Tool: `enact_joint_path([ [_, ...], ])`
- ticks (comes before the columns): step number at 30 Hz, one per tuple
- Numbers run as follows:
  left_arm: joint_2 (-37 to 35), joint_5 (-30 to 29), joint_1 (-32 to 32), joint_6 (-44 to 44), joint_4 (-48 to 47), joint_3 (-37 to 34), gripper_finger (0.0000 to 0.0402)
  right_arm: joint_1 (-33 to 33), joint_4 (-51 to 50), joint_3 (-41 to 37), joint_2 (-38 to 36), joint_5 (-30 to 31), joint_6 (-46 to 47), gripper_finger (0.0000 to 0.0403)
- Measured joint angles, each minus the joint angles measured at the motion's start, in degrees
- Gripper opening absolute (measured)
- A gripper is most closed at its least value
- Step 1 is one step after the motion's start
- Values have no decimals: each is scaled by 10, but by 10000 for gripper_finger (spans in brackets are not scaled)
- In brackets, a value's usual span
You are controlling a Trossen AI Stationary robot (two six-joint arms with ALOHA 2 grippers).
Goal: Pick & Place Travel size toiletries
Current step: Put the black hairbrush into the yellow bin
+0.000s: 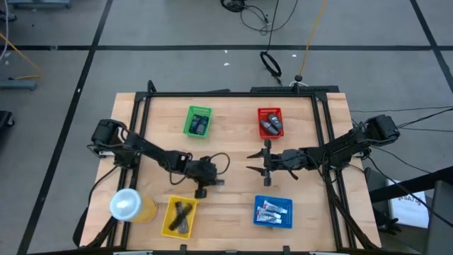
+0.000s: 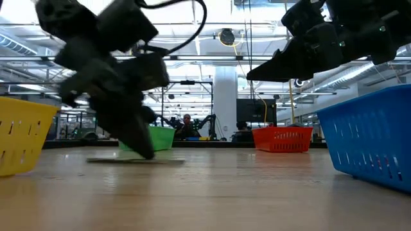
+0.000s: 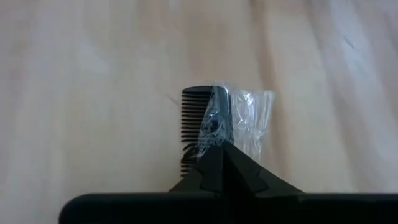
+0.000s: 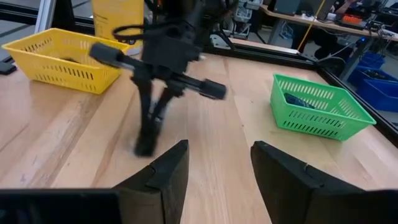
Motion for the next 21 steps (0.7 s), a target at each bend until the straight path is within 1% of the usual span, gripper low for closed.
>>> enact_joint_path([
  [3, 8, -17, 19, 25, 48, -1, 13, 0, 0, 0, 0, 0, 0, 165],
  [5, 9, -41, 33, 51, 69, -2, 10, 0, 0, 0, 0, 0, 0, 165],
  [8, 15, -102, 61, 93, 95, -2, 2, 0, 0, 0, 0, 0, 0, 165],
  [10, 15, -141, 85, 101, 118, -4, 7, 0, -1, 0, 0, 0, 7, 165],
  [13, 10, -147, 113, 85, 184, -4, 6, 0, -10, 0, 0, 0, 25, 165],
  [15, -7, -146, 118, 66, 198, -4, 2, 0, -21, 0, 0, 0, 41, 165],
  [17, -32, -145, 120, 39, 186, -3, 4, -1, -36, 0, 0, -1, 60, 165],
  [19, -61, -144, 126, -6, 143, -3, 6, -6, -52, 0, 0, -10, 82, 165],
  [21, -77, -142, 138, -41, 85, -2, 3, -19, -62, 0, 3, -35, 99, 165],
])
